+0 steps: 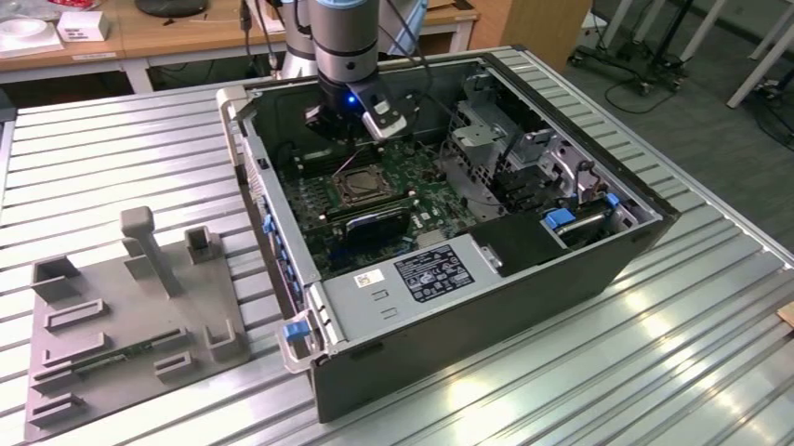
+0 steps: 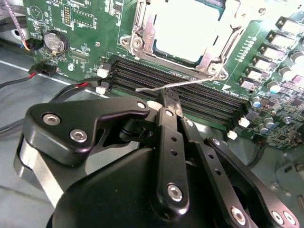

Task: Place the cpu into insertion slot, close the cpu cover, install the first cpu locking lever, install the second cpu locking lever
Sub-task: 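Install the first cpu locking lever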

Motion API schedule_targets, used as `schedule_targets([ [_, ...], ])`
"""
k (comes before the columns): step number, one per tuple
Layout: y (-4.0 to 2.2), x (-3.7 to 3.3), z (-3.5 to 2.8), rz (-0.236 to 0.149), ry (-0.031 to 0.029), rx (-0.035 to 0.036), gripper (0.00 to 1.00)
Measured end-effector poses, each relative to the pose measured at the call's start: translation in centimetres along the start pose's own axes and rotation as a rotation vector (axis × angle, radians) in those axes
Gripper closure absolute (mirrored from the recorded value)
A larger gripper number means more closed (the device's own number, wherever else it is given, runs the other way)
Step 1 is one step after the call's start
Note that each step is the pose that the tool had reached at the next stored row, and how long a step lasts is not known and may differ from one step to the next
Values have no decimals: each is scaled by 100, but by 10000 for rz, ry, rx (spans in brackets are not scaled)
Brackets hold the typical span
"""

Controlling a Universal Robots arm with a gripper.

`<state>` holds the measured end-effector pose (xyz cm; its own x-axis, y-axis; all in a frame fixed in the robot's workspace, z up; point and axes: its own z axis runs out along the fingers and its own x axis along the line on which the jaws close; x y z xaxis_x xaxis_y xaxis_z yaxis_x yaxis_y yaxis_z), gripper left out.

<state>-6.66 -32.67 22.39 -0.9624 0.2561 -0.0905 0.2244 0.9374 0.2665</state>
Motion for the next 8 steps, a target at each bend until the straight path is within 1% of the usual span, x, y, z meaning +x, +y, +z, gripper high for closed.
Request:
schedule_targets([
  [1, -3, 1, 9, -2, -9, -2, 89],
  [6, -4, 1, 12, -3, -9, 0, 89],
  [8, -6, 2, 24, -3, -10, -3, 89],
])
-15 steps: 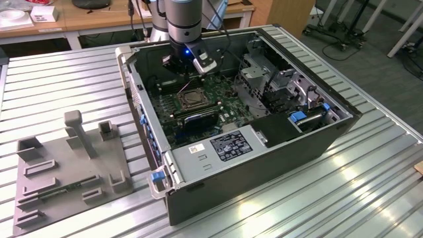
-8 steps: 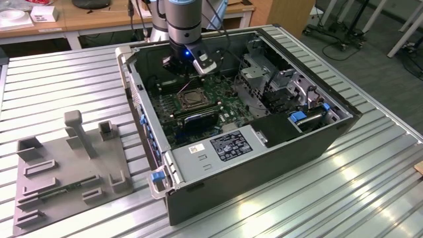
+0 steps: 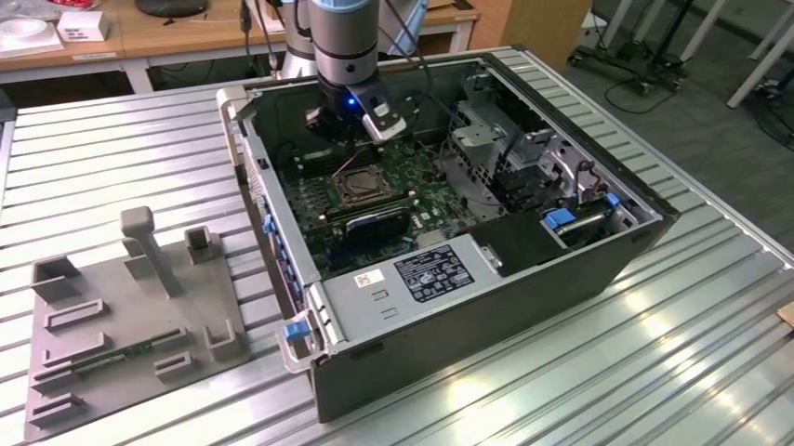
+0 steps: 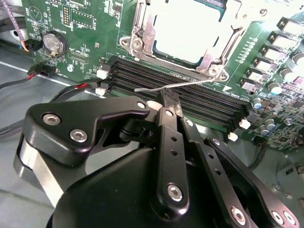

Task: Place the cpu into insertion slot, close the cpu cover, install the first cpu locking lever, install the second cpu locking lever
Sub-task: 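Install the first cpu locking lever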

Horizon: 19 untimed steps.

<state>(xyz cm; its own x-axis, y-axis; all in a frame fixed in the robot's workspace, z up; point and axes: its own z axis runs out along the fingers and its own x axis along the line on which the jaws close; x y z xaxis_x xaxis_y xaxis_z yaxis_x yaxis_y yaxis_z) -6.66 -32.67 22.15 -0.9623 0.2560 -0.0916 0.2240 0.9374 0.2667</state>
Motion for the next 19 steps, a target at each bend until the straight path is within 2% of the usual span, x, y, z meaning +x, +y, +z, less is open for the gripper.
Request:
schedule_targets([
  [13, -10, -10, 51, 6, -4, 8, 89],
  [19, -18, -13, 85, 10, -13, 41, 89],
])
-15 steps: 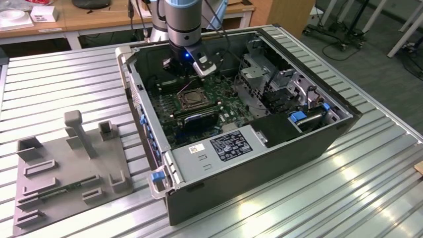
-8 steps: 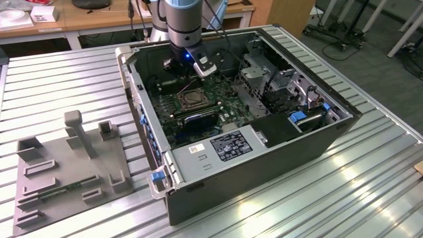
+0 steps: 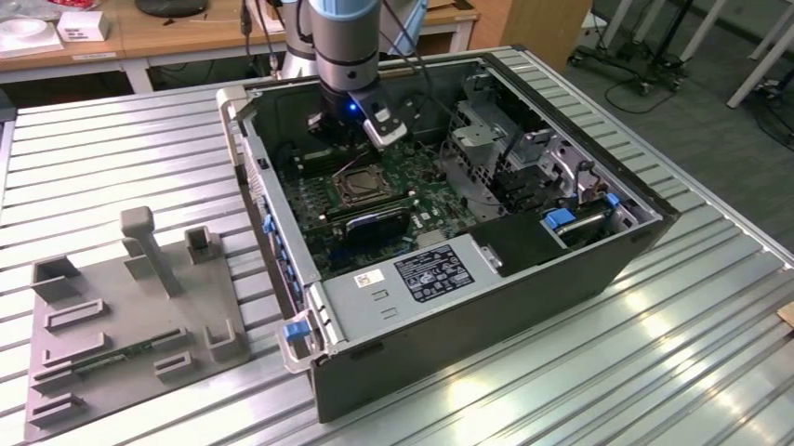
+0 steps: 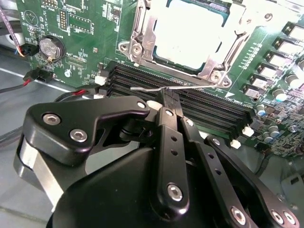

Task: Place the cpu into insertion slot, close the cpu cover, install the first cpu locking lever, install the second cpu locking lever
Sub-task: 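Install the first cpu locking lever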

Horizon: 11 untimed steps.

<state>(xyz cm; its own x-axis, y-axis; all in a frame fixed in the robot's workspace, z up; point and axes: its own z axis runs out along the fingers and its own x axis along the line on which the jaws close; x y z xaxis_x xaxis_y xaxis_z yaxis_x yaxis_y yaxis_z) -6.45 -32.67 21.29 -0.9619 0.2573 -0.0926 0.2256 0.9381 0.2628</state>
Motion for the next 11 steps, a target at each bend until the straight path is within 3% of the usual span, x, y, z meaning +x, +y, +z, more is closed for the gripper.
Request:
schedule_targets([
  [11, -4, -8, 26, 3, -4, 14, 89],
])
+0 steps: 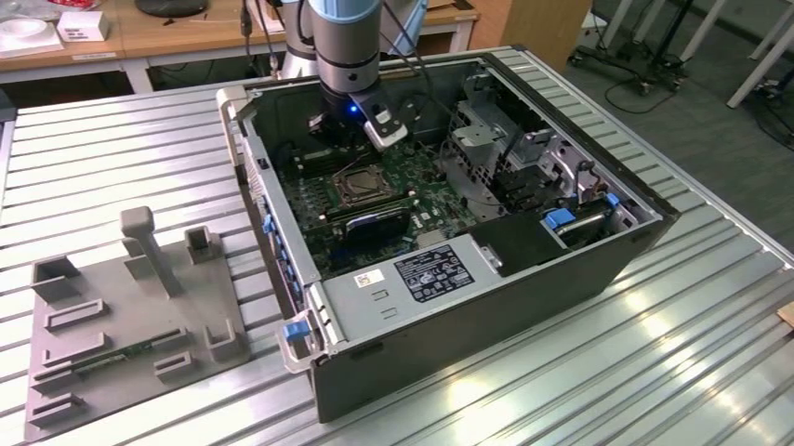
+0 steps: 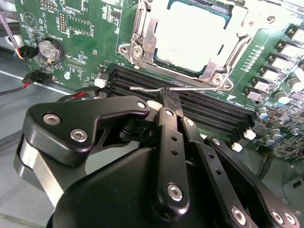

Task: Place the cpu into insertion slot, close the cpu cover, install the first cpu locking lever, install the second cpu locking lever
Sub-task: 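Install the first cpu locking lever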

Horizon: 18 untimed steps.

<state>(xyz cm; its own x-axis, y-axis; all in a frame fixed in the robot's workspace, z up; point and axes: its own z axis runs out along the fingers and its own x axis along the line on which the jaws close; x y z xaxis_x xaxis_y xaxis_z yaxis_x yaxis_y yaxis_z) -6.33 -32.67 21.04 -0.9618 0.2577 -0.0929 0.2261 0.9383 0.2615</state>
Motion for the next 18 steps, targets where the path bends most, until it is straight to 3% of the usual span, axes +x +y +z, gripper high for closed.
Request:
schedule_targets([
  [6, -1, -5, 19, 0, -2, 7, 89],
  [18, 25, -2, 64, 11, -27, 86, 89],
])
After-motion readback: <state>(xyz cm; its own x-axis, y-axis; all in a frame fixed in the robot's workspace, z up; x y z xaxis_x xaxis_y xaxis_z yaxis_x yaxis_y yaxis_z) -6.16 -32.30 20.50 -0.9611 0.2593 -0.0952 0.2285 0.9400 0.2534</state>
